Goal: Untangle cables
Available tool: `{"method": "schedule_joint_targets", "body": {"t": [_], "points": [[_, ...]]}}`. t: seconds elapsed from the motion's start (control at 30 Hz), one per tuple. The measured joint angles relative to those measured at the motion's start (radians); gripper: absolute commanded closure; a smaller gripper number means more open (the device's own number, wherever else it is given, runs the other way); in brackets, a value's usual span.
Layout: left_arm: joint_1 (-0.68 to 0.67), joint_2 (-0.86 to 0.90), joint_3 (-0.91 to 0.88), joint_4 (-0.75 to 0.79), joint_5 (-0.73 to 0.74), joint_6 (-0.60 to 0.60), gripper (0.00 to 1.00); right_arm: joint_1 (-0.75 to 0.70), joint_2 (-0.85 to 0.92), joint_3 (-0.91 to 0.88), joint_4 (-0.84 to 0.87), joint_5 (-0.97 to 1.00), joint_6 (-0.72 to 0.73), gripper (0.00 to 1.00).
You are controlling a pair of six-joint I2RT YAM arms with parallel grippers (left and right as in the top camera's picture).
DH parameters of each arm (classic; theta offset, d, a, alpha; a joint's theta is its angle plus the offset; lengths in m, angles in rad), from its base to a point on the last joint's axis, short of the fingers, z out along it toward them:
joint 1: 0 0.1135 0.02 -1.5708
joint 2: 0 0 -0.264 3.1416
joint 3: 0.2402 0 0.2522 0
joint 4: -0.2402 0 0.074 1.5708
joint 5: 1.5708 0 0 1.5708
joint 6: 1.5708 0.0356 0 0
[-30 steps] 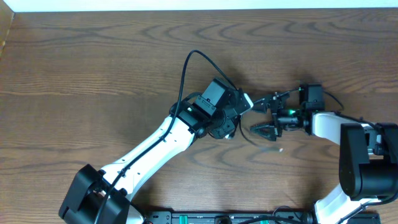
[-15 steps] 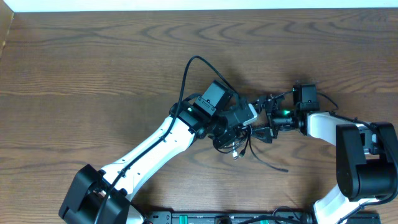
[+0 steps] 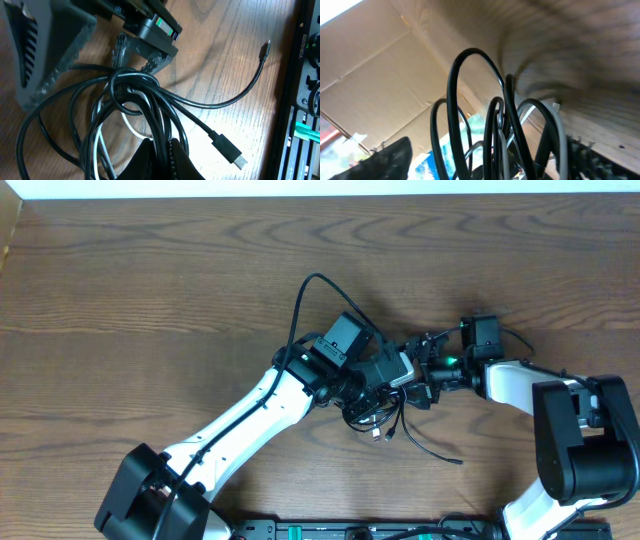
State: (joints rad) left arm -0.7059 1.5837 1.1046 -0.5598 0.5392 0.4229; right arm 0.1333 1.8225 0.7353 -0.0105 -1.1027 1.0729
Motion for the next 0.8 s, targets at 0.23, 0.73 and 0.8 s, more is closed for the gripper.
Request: {"method": "schedule_joint_targets", "body": {"t": [0.23, 0.73, 0.8], "points": [[0.0, 0.0, 0.0, -0.003, 0.01, 0.0, 0.92, 0.004, 0.0, 0.0, 0.001, 0.029, 0.0, 0.89], [-0.002, 0.0, -0.02, -0.058, 0.013, 0.0, 0.92, 0.025, 0.0, 0.0, 0.0, 0.134, -0.097, 0.94], [-0.007, 0.0, -0.043, -0.057, 0.013, 0.0, 0.92, 0.03, 0.0, 0.0, 0.0, 0.152, -0.146, 0.95]]}}
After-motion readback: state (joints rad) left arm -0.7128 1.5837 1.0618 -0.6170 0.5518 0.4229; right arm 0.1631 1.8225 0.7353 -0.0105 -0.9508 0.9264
